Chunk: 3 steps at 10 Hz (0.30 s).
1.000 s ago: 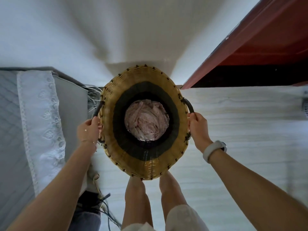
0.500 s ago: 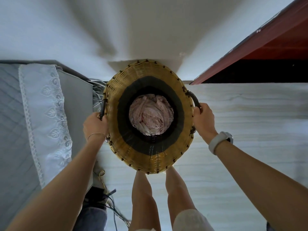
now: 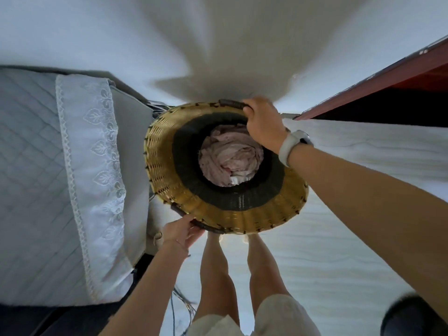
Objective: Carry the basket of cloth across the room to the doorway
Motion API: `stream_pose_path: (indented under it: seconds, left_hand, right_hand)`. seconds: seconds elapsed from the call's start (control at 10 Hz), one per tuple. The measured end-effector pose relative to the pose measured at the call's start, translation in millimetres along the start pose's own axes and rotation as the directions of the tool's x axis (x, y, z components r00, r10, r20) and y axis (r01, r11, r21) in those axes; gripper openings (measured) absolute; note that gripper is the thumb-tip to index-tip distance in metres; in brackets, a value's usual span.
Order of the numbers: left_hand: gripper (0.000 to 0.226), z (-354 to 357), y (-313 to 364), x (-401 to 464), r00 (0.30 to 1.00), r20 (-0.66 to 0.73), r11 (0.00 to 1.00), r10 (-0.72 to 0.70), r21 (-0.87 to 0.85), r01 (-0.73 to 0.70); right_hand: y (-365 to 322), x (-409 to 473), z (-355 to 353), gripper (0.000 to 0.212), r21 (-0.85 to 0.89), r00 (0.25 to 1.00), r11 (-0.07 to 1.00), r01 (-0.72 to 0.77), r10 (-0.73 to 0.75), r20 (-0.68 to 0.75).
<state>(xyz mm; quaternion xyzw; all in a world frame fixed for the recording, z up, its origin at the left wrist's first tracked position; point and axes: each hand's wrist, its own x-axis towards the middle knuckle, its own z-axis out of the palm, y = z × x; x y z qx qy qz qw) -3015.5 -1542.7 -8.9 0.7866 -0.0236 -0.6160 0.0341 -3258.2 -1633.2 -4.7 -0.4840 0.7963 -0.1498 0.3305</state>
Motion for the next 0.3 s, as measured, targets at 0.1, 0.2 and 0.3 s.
stream_pose_path:
  seconds: [0.1, 0.2, 0.3]
  left_hand:
    - [0.022, 14, -2, -6, 0.998, 0.059, 0.989, -0.036, -0.139, 0.044]
    - [0.022, 36, 1, -14, 0.99, 0.14, 0.976, -0.028, -0.208, 0.058]
    - [0.028, 48, 8, -9, 0.996, 0.091, 0.986, -0.028, -0.163, 0.042]
  right_hand:
    - [-1, 17, 3, 0.037, -0.046, 0.999, 0.998, 0.035, -0.034, 0.021]
    - [0, 28, -4, 0.043, 0.031, 0.998, 0.998, 0.047, -0.048, 0.043]
    - [12, 18, -7, 0.045, 0.032, 0.997, 0.999, 0.0, 0.003, -0.082]
